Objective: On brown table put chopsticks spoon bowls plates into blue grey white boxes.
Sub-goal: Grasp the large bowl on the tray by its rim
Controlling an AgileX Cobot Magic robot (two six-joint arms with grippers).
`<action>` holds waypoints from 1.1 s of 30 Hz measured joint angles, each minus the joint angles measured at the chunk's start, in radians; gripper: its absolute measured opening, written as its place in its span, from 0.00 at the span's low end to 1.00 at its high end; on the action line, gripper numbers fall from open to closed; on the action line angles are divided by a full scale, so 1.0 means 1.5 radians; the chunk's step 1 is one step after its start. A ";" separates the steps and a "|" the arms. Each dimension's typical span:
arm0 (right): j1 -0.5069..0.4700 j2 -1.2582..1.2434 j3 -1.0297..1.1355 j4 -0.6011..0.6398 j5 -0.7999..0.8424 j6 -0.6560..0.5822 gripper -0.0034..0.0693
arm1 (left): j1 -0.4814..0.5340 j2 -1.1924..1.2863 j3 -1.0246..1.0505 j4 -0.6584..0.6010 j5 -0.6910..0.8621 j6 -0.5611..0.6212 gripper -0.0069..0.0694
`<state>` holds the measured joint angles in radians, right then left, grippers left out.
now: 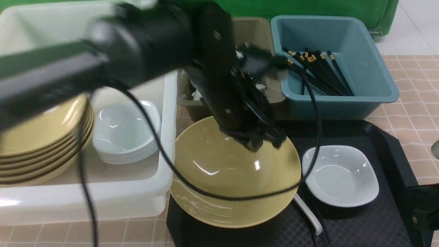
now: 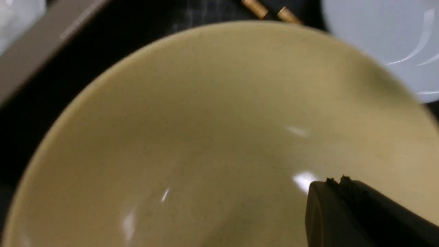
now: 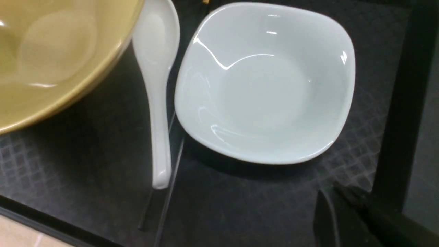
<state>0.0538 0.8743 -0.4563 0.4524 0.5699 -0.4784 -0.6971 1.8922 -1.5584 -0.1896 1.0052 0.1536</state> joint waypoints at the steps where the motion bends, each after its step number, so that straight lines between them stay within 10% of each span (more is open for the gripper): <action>1: 0.000 0.000 0.000 0.001 0.000 0.000 0.10 | -0.004 0.013 -0.001 0.001 -0.002 -0.002 0.10; 10: 0.000 0.000 0.000 0.003 0.000 0.000 0.10 | -0.017 0.093 -0.002 -0.108 -0.074 0.006 0.10; 21: 0.000 0.000 0.000 0.003 -0.003 -0.001 0.10 | -0.013 0.101 -0.073 -0.416 -0.035 0.221 0.10; 33: 0.000 0.000 0.000 0.003 -0.003 -0.001 0.10 | 0.028 0.059 -0.147 0.092 0.132 0.031 0.37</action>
<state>0.0538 0.8743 -0.4563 0.4562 0.5654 -0.4793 -0.6548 1.9806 -1.7790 -0.0519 1.2027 0.1997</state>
